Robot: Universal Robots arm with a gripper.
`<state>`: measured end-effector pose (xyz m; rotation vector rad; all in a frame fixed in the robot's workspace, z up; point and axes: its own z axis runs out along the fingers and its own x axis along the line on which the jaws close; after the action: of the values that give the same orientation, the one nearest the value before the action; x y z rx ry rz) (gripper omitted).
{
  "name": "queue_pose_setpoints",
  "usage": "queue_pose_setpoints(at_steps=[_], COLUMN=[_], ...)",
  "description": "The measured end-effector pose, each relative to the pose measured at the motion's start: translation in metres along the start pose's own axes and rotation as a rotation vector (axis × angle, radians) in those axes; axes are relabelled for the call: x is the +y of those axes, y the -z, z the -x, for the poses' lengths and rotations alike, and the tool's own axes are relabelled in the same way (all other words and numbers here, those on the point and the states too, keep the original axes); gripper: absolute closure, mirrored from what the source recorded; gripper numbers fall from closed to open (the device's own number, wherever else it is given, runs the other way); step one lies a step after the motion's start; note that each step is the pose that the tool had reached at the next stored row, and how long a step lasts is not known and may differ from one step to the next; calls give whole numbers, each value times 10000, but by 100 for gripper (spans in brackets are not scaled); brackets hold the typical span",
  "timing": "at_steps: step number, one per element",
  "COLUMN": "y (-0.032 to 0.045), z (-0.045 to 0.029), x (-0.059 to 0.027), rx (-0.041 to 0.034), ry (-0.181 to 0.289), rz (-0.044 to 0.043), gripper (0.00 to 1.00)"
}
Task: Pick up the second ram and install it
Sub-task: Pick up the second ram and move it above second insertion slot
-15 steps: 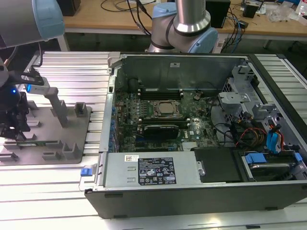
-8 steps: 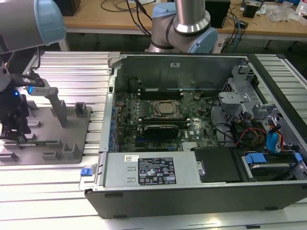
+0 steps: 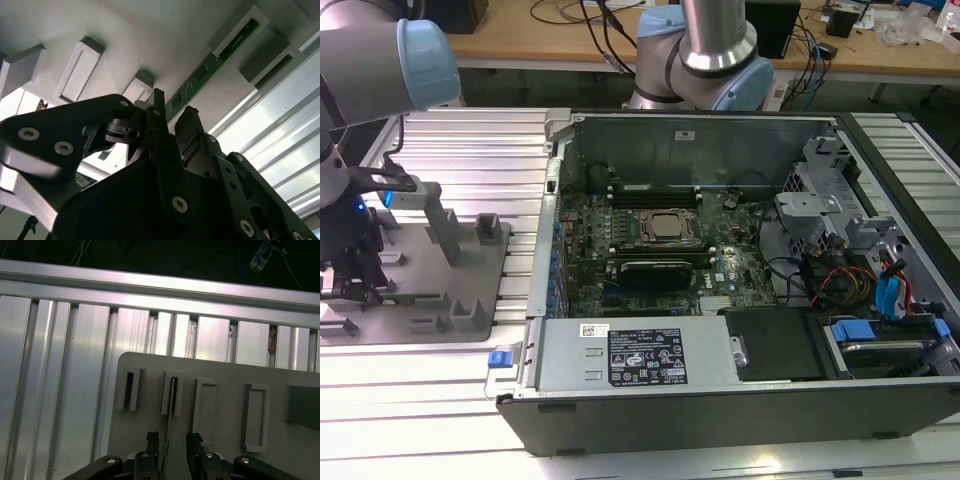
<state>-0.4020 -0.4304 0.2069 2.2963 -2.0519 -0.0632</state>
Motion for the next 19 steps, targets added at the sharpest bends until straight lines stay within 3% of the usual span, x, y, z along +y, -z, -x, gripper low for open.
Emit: queue_pose_setpoints(at_steps=[8, 9, 11, 12, 19], y=[-1, -1, -1, -1, 7], z=[-36, -37, -38, -38, -38], x=[4, 4, 4, 4, 5], rx=[-1, -1, 0, -1, -1], ry=[0, 0, 0, 0, 0], rz=[-1, -1, -1, -1, -1], gripper=[67, 81, 81, 87, 91])
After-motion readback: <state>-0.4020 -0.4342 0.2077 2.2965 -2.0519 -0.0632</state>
